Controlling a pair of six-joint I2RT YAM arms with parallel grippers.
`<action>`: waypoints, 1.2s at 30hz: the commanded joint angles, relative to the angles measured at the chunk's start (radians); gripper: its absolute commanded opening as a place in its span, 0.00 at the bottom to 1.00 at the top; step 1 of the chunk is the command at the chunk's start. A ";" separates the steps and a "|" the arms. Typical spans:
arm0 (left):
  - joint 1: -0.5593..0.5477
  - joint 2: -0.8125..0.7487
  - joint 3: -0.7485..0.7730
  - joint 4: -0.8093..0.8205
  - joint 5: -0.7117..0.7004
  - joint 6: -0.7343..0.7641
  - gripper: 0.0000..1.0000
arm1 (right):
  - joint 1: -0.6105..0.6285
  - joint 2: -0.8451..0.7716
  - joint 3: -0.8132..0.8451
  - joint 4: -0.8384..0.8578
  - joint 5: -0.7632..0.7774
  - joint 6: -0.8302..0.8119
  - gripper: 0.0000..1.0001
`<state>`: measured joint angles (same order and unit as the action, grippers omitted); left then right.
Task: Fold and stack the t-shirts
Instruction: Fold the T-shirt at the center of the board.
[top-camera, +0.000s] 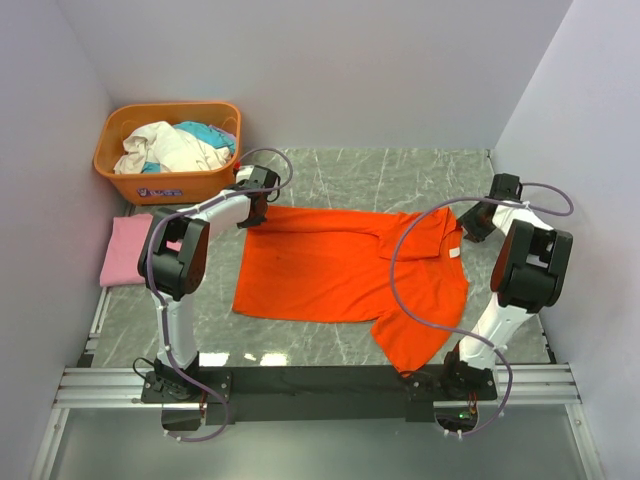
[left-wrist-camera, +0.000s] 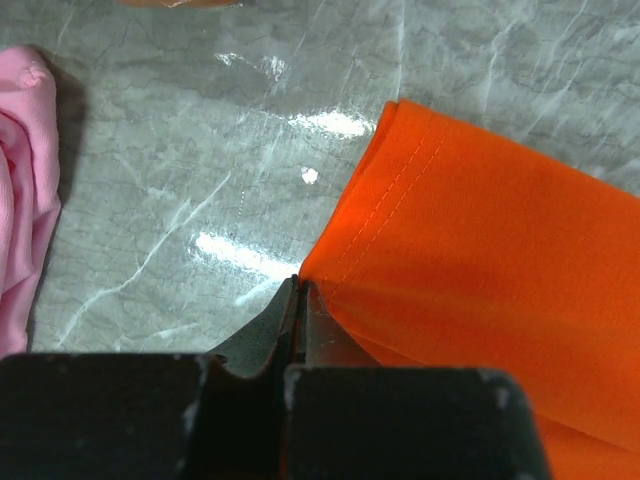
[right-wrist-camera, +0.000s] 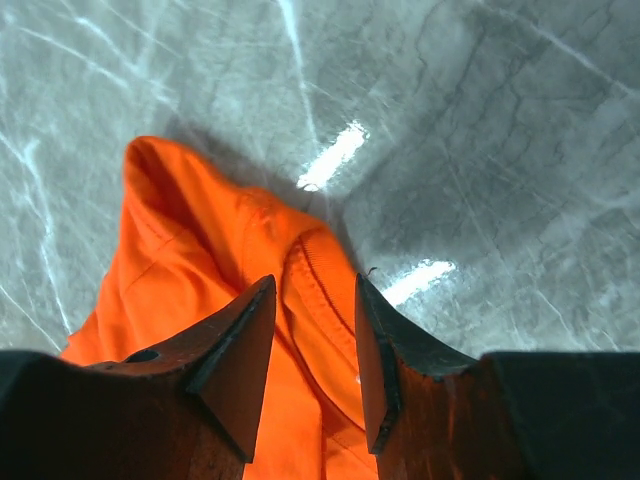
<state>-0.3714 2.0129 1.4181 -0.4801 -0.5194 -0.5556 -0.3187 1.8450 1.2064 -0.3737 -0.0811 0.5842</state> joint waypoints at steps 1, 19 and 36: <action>0.006 -0.025 0.018 0.001 -0.002 0.014 0.01 | -0.013 0.020 0.047 0.025 -0.042 0.048 0.45; 0.006 -0.011 -0.004 0.001 0.010 -0.012 0.01 | -0.010 -0.018 0.047 0.133 -0.134 -0.010 0.42; 0.022 0.007 -0.005 0.005 0.012 -0.030 0.01 | 0.015 0.131 0.142 0.119 -0.282 0.011 0.42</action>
<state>-0.3645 2.0132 1.4178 -0.4793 -0.5079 -0.5690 -0.3088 1.9640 1.3048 -0.2543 -0.3508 0.5903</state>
